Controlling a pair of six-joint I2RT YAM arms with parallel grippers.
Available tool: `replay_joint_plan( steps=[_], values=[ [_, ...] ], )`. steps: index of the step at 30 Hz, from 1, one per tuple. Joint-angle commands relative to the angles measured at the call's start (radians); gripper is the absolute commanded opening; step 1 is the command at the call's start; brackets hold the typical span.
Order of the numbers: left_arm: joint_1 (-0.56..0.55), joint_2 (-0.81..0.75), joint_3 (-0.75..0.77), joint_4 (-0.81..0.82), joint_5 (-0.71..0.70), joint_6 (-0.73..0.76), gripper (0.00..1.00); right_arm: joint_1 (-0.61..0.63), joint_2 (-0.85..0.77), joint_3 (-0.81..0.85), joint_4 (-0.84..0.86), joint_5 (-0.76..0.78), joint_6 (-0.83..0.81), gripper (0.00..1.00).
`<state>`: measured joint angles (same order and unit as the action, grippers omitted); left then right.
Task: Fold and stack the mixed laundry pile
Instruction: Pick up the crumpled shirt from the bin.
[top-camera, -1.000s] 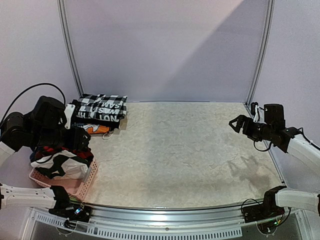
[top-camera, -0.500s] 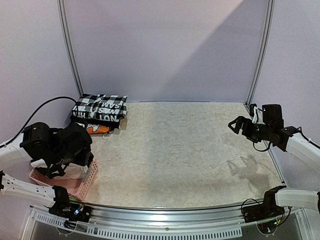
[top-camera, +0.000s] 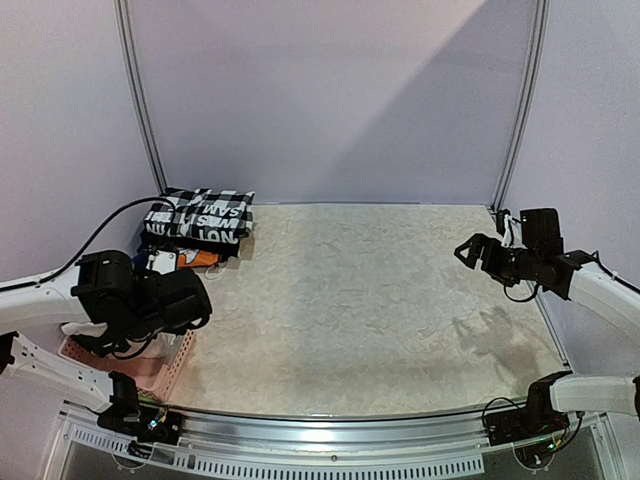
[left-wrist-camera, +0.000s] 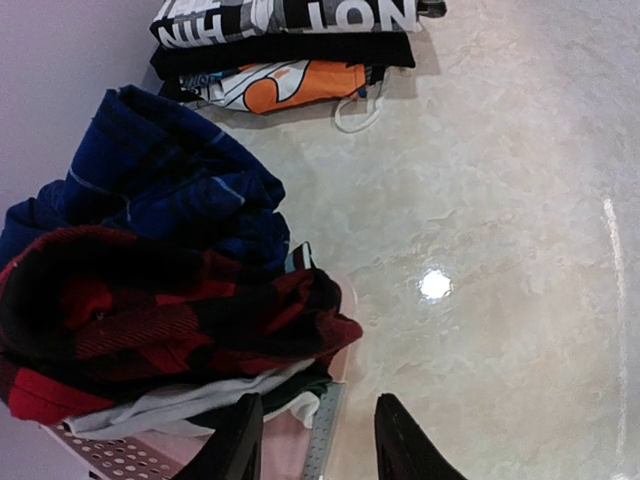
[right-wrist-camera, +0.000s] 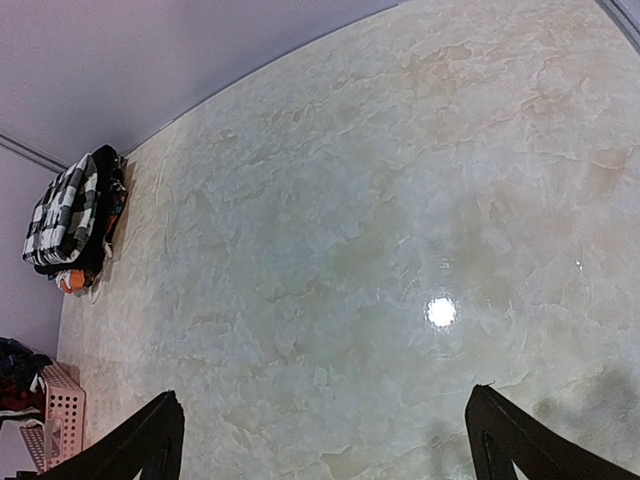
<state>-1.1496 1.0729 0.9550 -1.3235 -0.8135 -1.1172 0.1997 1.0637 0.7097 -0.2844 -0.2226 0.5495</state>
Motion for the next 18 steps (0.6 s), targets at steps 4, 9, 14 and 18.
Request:
replay_joint_plan(
  steps=[4,9,14,18],
  values=[
    [-0.088,-0.003,0.021,-0.290,-0.072,-0.246,0.39,-0.008,0.037,0.026,0.003,-0.019,0.005,0.99],
    [-0.099,0.012,0.017,-0.377,-0.102,-0.374,0.47,-0.008,0.053,0.027,0.008,-0.034,0.007,0.99],
    [-0.090,0.032,-0.015,-0.397,-0.140,-0.468,0.55,-0.009,0.066,0.027,0.014,-0.044,0.010,0.99],
    [-0.029,-0.027,-0.030,-0.282,-0.121,-0.315,0.56,-0.008,0.083,0.028,0.019,-0.063,0.014,0.99]
  ],
)
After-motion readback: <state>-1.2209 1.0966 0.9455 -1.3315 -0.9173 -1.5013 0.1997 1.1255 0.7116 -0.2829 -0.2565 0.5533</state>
